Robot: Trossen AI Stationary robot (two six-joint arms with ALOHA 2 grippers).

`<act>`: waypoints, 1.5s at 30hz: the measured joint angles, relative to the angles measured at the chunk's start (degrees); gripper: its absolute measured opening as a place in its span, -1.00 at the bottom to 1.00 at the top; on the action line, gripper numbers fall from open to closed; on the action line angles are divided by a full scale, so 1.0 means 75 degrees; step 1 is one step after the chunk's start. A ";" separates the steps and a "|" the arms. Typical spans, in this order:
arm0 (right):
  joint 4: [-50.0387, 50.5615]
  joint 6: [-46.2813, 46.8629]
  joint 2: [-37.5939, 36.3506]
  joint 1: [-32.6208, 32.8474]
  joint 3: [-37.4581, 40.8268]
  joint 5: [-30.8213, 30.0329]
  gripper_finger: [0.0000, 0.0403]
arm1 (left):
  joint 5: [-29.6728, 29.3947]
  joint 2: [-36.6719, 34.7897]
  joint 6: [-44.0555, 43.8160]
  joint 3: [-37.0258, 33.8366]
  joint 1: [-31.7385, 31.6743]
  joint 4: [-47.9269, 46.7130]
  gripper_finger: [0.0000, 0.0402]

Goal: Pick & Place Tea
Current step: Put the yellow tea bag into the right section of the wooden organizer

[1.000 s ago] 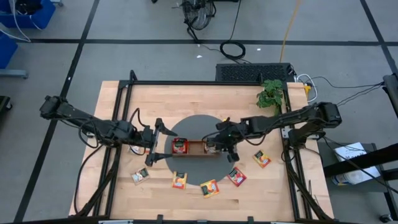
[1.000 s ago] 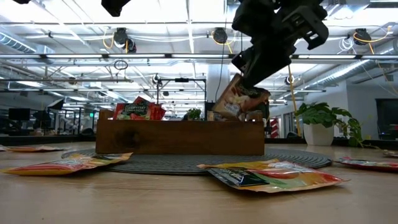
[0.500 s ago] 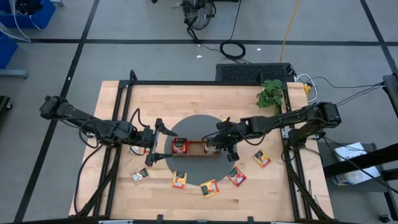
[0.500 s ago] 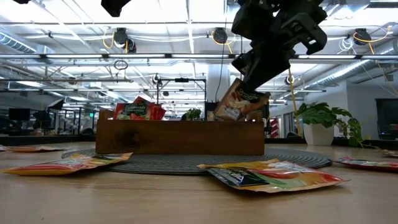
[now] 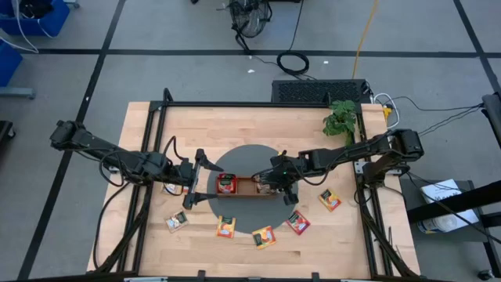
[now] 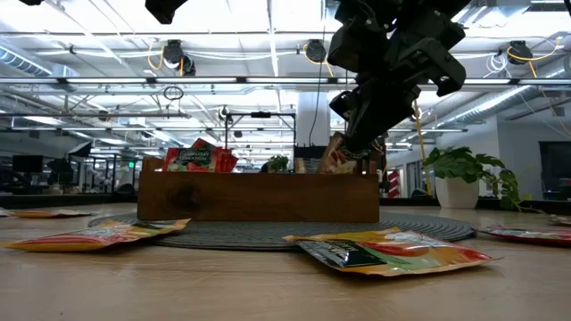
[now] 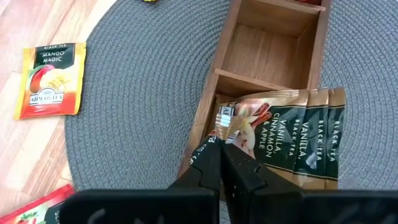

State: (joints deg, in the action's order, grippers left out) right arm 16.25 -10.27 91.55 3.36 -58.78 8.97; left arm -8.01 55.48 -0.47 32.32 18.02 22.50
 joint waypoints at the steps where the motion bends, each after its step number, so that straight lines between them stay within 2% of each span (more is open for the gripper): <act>1: -0.0039 0.0040 0.0000 0.0000 0.0003 -0.0002 -1.00 | -0.0003 0.0000 0.0000 0.0000 0.0000 -0.0003 0.95; 6: -0.0248 0.0150 -0.0044 0.0000 0.0003 -0.0021 -0.88 | -0.0001 0.0000 0.0000 0.0000 0.0000 -0.0055 0.95; 16: -0.0306 0.0490 -0.0044 0.0000 0.0006 -0.0745 -0.28 | -0.0002 0.0000 0.0000 0.0000 0.0000 -0.0163 0.95; 22: -0.1212 0.0464 -0.0047 0.0012 0.0009 -0.0812 -0.07 | -0.0001 0.0002 0.0000 0.0000 0.0000 -0.0187 0.95; 26: -0.1659 0.0434 -0.0155 0.0064 0.0009 -0.0799 -0.04 | -0.0001 0.0000 0.0025 0.0000 0.0000 -0.0187 0.95; 36: -0.1565 0.0698 -0.0243 0.0336 0.0015 -0.0530 -0.12 | 0.0000 0.0003 -0.0060 0.0000 0.0000 -0.0184 0.95; 41: -0.1656 0.0876 -0.0359 0.0470 0.0012 -0.0001 -0.17 | 0.0051 0.0003 -0.0629 0.0000 0.0000 -0.0182 0.95; 45: -0.2115 0.0837 -0.0402 0.0613 0.0030 0.0006 -0.20 | 0.0290 0.0002 -0.1093 0.0000 0.0012 -0.0185 0.95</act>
State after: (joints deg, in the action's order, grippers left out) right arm 0.39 -3.99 88.53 7.95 -58.56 9.02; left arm -5.83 55.50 -8.66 32.32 18.11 21.11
